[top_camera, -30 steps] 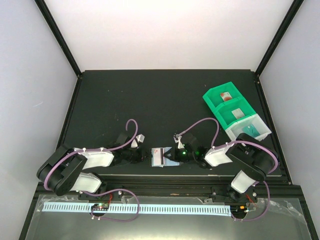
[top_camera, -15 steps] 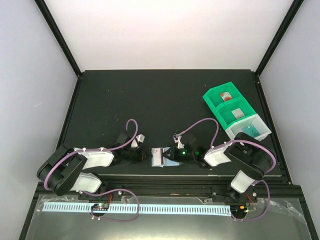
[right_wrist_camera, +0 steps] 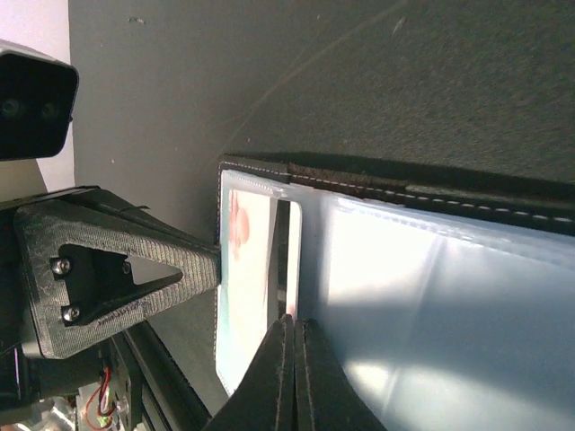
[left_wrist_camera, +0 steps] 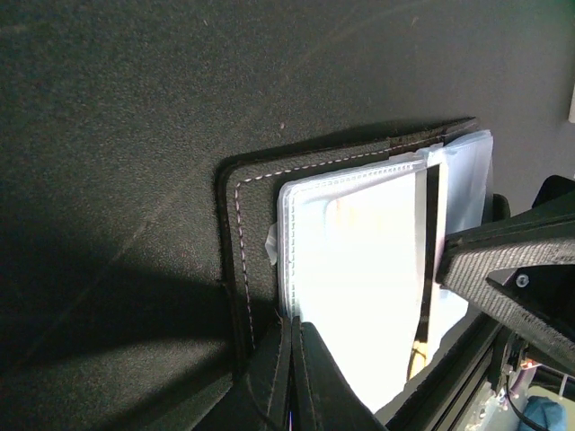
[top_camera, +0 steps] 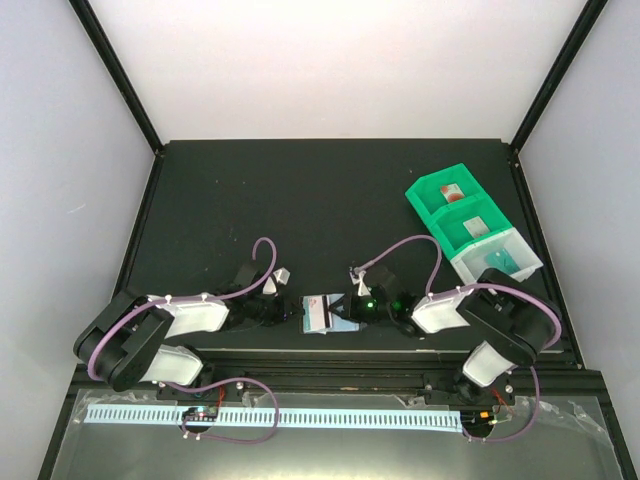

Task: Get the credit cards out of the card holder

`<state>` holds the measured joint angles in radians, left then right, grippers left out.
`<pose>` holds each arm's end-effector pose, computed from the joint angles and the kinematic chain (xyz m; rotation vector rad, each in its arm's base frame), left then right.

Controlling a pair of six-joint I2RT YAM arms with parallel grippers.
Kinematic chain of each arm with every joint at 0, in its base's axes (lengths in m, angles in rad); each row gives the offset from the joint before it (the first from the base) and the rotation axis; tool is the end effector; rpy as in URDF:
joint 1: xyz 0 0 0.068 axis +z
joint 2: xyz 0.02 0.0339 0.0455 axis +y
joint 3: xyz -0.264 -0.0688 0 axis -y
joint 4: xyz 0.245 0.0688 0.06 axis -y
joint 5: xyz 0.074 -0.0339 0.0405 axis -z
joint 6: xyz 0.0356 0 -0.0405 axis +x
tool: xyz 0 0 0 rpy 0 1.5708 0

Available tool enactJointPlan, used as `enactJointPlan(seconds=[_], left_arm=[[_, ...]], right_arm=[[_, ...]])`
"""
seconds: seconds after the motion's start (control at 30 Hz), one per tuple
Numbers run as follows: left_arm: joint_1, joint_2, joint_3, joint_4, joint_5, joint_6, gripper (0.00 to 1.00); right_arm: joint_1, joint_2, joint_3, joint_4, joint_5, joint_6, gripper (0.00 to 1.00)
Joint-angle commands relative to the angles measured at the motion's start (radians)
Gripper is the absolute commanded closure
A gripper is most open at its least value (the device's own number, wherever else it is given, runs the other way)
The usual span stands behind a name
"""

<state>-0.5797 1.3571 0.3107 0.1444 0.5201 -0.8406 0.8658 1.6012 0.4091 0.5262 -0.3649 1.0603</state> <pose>0.1607 -0.1264 0.1072 -0.1048 2.7365 -1.1678 0.1580 0.2053 0.1057 0.0204 2.6074 1.3100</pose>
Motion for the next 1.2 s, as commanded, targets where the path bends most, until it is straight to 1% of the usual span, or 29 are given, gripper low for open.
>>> enactJointPlan(seconds=[0.0,0.13,0.23,0.37,0.5,0.6,0.63,0.77,1.0,1.17], left_arm=[[-0.008,0.034,-0.016,-0.136,-0.116,0.025,0.98],[-0.007,0.031,-0.013,-0.138,-0.118,0.024,0.98],[-0.007,0.031,-0.016,-0.132,-0.116,0.021,0.98],[-0.008,0.026,-0.018,-0.132,-0.115,0.018,0.98],[-0.007,0.018,-0.018,-0.134,-0.117,0.016,0.98],[-0.006,0.016,-0.017,-0.135,-0.116,0.013,0.99],[-0.007,0.014,-0.017,-0.136,-0.115,0.013,0.99],[-0.007,0.004,-0.025,-0.123,-0.112,0.004,0.98],[-0.008,0.001,-0.03,-0.125,-0.125,0.002,0.98],[-0.007,-0.018,-0.022,-0.131,-0.128,0.0,0.98]], right_arm=[[-0.022,-0.054,-0.025,-0.035,0.048,-0.022,0.99],[-0.03,-0.067,-0.037,-0.036,0.048,-0.022,0.99],[-0.031,-0.033,-0.03,-0.012,0.02,-0.017,0.9],[-0.031,0.017,-0.02,0.026,-0.02,-0.008,0.81],[-0.031,0.046,-0.019,0.051,-0.041,-0.005,0.79],[-0.031,0.051,-0.016,0.046,-0.046,-0.015,0.8],[-0.031,0.048,-0.012,0.039,-0.049,-0.02,0.82],[-0.031,0.022,-0.011,0.011,-0.036,-0.028,0.98],[-0.06,-0.092,-0.029,-0.101,0.021,-0.061,0.99],[-0.075,-0.173,-0.015,-0.242,0.076,-0.095,0.99]])
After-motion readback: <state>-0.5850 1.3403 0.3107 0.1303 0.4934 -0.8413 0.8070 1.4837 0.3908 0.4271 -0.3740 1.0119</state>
